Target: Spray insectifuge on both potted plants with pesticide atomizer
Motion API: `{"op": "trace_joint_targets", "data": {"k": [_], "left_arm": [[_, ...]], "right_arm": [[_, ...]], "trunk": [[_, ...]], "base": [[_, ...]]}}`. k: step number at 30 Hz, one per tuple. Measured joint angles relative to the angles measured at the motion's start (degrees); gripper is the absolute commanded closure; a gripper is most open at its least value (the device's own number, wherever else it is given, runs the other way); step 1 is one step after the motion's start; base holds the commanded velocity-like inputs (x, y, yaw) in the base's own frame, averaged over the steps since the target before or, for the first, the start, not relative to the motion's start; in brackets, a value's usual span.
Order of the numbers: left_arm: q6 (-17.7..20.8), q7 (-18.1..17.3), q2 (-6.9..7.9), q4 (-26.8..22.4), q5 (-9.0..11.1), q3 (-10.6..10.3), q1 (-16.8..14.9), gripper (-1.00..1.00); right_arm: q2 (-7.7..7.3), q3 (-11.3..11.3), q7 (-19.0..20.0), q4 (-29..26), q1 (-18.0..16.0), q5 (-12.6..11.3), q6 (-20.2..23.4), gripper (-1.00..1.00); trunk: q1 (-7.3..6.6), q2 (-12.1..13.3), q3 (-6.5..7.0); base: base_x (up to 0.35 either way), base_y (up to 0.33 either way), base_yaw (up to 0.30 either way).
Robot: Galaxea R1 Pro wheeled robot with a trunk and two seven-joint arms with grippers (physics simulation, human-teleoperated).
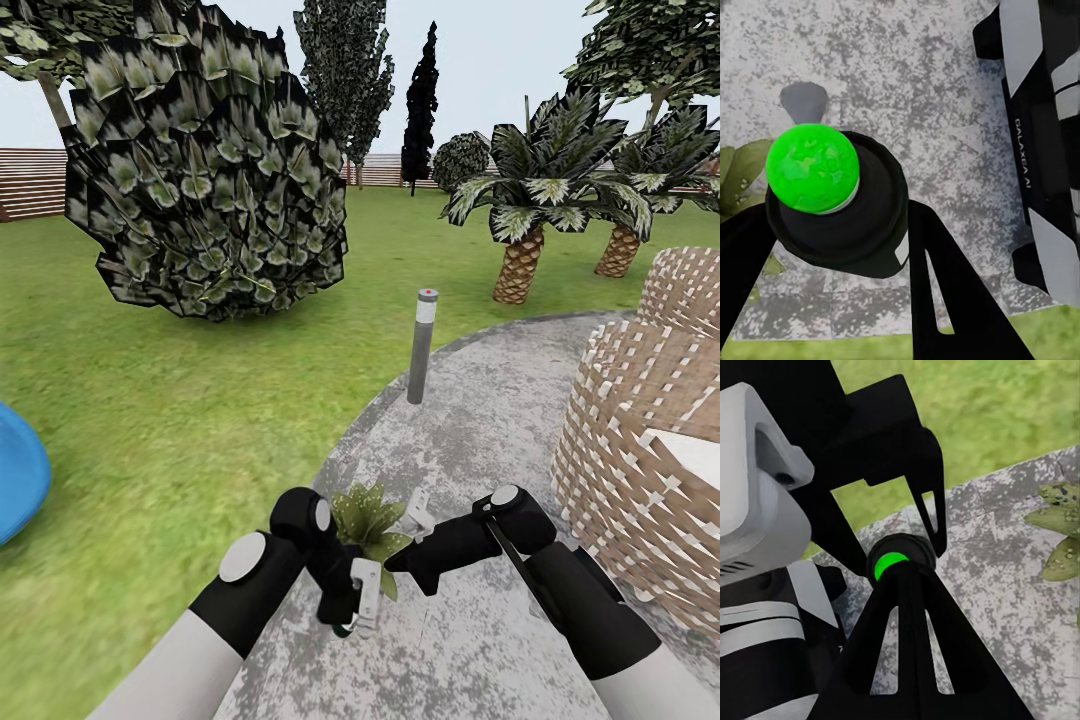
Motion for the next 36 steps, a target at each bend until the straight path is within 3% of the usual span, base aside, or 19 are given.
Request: {"op": "trace_joint_targets", "data": {"k": [25,29,36], "left_arm": [[0.09,-0.08,-0.7,-3.26,0.38,-0.35,0.0,1.0],[0.09,-0.08,-0.7,-3.27,1.76,-0.43,0.0,1.0],[0.09,-0.08,-0.7,-4.57,1.93,-0.44,0.0,1.0]], "right_arm": [[0.0,0.0,0.0,0.02,0.0,0.05,0.0,1.0],[0.0,0.0,0.0,0.01,0.0,0.05,0.0,1.0],[0.0,0.0,0.0,0.01,0.0,0.06,0.0,1.0]], "trunk": [[0.0,0.0,0.0],[0.0,0.0,0.0],[0.0,0.0,0.0]], "base": [[0.0,0.0,0.0],[0.0,0.0,0.0],[0.0,0.0,0.0]]}}
